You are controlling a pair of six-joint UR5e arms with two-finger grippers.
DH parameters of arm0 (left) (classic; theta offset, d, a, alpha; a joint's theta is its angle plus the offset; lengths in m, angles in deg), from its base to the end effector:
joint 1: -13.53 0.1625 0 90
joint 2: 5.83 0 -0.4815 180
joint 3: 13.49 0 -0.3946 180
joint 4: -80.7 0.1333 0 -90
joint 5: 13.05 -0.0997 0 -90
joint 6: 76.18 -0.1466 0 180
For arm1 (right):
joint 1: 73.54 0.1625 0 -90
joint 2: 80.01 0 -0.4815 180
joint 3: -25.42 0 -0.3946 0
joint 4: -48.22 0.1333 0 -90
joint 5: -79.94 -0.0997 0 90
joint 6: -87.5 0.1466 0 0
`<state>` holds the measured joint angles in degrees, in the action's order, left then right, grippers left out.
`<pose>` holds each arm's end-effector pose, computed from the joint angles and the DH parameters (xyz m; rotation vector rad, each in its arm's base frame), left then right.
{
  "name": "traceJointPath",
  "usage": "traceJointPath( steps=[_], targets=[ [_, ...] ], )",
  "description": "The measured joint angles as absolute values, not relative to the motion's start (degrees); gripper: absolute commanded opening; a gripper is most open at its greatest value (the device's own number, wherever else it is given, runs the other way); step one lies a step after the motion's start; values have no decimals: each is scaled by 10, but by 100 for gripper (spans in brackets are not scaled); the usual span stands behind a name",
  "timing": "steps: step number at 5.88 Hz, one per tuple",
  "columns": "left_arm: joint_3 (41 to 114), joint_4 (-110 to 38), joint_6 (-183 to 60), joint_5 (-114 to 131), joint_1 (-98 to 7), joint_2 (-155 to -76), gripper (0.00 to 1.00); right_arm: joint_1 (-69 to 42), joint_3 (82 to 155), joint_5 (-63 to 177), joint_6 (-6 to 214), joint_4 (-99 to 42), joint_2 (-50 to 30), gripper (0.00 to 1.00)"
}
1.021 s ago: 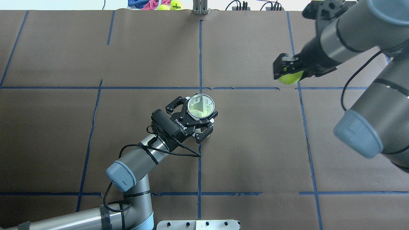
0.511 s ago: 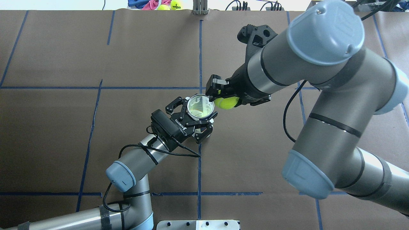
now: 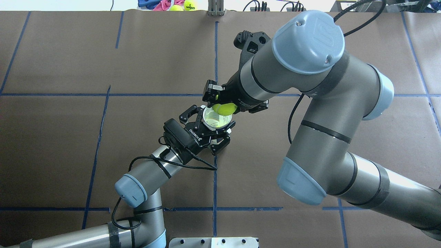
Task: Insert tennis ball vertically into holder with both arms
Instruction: 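Bring the second ball over the can and drop it inside with the right gripper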
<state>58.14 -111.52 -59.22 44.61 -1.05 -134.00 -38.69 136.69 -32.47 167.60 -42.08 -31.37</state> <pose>0.6445 -0.3864 0.2572 1.6243 1.2268 0.0352 -0.5022 -0.4440 0.1481 0.0834 -1.1256 0.1757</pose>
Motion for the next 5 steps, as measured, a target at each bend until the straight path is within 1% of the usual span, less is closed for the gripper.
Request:
traceJointPath(
  steps=[1, 2, 3, 5],
  targets=[
    [581, -1115, -592, 446, -10, -1341, 87, -388, 1356, -322, 1676, -416, -317, 34],
    [581, -1115, -592, 446, -10, -1341, 87, -391, 1345, -320, 1677, -403, -318, 84],
    [581, -1115, -592, 446, -10, -1342, 87, -395, 1337, -320, 1679, -390, -319, 99],
    [581, -1115, -592, 446, -10, -1341, 87, -398, 1335, -319, 1681, -384, -321, 99]
  ],
)
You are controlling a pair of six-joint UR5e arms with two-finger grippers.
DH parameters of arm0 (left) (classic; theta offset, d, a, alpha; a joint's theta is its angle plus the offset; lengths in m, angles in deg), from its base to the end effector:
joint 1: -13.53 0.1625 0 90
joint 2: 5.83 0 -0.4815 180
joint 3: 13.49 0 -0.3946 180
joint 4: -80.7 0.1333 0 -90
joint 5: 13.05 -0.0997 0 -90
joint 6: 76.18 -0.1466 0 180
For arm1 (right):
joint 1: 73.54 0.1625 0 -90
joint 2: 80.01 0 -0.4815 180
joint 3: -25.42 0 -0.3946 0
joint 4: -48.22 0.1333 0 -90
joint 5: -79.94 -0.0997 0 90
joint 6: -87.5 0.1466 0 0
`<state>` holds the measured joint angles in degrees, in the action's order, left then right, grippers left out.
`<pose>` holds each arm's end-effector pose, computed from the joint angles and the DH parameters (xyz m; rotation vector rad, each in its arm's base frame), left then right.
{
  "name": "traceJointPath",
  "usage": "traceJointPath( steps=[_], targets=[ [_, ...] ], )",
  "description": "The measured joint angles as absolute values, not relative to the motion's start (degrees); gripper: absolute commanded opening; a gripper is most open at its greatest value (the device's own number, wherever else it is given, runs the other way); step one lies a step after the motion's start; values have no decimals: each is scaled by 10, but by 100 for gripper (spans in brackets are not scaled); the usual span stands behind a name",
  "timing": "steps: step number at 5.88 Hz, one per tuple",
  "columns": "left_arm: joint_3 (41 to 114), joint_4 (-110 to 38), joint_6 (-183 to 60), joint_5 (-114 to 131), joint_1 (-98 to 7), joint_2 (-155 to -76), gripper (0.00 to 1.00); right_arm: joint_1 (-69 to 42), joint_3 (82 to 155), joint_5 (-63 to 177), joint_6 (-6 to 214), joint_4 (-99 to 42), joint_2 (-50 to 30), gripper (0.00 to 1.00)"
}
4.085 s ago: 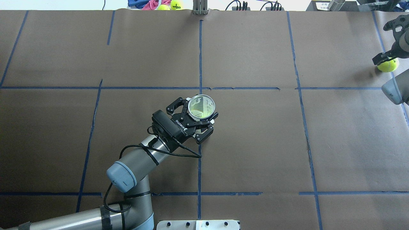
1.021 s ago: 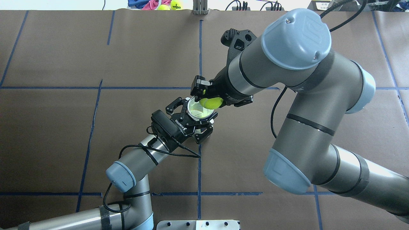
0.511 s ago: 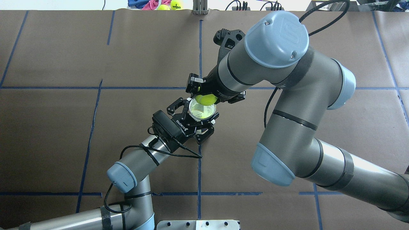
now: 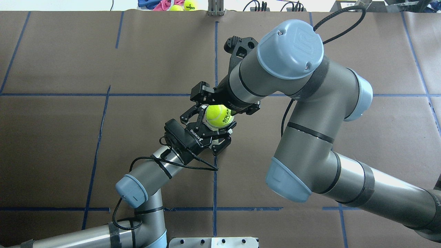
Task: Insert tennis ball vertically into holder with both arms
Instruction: 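Bring the second ball over the can and drop it inside with the right gripper, then lower the can upright onto the table with the left gripper while the right arm withdraws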
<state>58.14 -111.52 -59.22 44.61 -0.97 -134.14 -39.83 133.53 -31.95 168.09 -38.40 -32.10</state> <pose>0.6452 -0.3856 0.2554 1.6244 1.2298 0.0346 -0.5262 -0.4456 0.1486 0.0846 -1.1436 0.1648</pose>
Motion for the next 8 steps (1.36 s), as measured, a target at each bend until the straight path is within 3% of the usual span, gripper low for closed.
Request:
traceJointPath(
  steps=[1, 3, 8],
  targets=[
    [581, -1115, -592, 446, -10, -1341, 87, -398, 1336, -319, 1681, -384, -321, 99],
    [582, -1115, -591, 446, -10, -1341, 99, -377, 1356, -323, 1679, -384, -313, 100],
    [662, -1105, -591, 447, -13, -1339, 100, -310, 1381, -337, 1666, -386, -278, 100]
  ],
)
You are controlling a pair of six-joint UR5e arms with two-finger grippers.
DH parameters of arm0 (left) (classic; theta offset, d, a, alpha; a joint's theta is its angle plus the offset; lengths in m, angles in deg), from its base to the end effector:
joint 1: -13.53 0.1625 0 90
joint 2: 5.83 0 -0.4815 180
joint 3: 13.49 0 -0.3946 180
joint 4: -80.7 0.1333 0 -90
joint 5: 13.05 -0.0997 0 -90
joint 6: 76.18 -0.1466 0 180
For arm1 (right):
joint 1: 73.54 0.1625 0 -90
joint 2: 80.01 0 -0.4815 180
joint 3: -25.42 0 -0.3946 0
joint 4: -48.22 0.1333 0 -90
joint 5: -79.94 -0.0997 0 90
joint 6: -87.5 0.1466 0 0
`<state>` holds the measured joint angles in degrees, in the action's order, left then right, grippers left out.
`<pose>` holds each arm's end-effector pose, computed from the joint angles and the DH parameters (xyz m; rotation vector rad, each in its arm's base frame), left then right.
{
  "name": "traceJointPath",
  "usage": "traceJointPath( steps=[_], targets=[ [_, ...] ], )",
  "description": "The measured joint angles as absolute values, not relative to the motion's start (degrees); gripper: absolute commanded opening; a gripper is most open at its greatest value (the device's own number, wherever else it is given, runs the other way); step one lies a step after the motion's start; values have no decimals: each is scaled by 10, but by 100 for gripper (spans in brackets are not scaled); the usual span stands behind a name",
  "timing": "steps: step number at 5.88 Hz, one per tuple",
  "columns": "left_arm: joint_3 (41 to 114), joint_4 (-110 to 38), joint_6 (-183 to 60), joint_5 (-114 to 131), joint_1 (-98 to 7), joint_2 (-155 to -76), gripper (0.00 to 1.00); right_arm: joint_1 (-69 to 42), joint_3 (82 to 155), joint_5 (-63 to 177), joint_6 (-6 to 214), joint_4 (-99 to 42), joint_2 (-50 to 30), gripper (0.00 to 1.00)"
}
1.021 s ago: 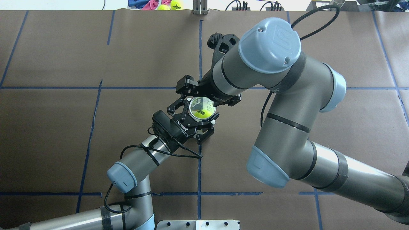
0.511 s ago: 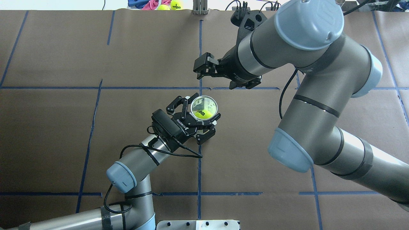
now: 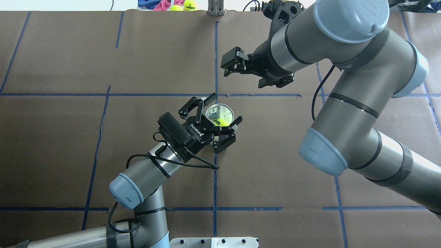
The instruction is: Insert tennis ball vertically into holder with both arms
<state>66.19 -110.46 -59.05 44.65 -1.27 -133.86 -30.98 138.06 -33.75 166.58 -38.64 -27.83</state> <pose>0.6033 -0.3783 0.2029 1.6723 1.3196 -0.0443 -0.4317 -0.4974 0.1699 0.1618 -1.1438 0.2603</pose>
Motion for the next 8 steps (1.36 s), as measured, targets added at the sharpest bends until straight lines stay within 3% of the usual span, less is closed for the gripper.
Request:
traceJointPath(
  steps=[4, 8],
  targets=[
    [734, -1046, -539, 449, -83, -1313, 100, -166, 1359, -420, 1446, -386, -158, 100],
    [727, -903, -445, 546, -214, -1210, 100, 2, 1186, -480, 1111, -384, -127, 100]
  ],
)
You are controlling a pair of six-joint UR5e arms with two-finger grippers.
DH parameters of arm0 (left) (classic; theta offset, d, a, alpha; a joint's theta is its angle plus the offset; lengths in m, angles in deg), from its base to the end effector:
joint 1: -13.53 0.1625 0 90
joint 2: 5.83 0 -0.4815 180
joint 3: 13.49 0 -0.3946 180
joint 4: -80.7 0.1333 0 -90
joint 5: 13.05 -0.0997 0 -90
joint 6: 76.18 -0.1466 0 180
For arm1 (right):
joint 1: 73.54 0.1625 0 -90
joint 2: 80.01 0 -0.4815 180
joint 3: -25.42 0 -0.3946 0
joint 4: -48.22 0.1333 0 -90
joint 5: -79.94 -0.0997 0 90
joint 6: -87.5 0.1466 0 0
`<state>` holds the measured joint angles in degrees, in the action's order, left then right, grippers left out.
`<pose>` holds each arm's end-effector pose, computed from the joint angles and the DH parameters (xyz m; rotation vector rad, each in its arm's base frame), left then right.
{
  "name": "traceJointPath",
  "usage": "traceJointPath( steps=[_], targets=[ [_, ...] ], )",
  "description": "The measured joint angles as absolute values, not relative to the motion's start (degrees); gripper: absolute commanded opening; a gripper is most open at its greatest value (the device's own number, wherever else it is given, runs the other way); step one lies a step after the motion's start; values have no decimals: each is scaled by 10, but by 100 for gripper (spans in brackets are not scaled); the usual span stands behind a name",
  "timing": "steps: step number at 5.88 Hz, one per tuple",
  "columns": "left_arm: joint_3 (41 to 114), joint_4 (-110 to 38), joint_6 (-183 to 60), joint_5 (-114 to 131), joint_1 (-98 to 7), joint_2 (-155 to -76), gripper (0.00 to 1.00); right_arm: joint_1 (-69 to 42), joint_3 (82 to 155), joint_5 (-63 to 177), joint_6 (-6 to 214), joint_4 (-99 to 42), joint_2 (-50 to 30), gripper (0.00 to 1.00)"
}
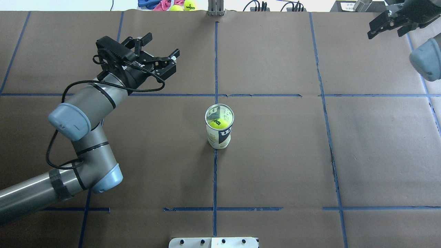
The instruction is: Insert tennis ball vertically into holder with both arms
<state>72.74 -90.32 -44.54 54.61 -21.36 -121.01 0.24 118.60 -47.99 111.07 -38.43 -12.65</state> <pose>0.4523 -0.5458 0.3277 1.4624 0.9998 -0.0523 -0.1496 -0.6688 0.4874 0.2404 -0.7747 -0.0473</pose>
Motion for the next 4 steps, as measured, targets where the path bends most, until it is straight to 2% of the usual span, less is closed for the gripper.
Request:
traceJointPath(
  steps=[2, 4],
  targets=[
    [716, -866, -430, 638, -276, -1141, 100, 56, 1135, -506, 1029, -384, -119, 99],
    [714, -749, -397, 729, -350, -1109, 100, 86, 1122, -536, 1018, -384, -106, 100]
  ],
)
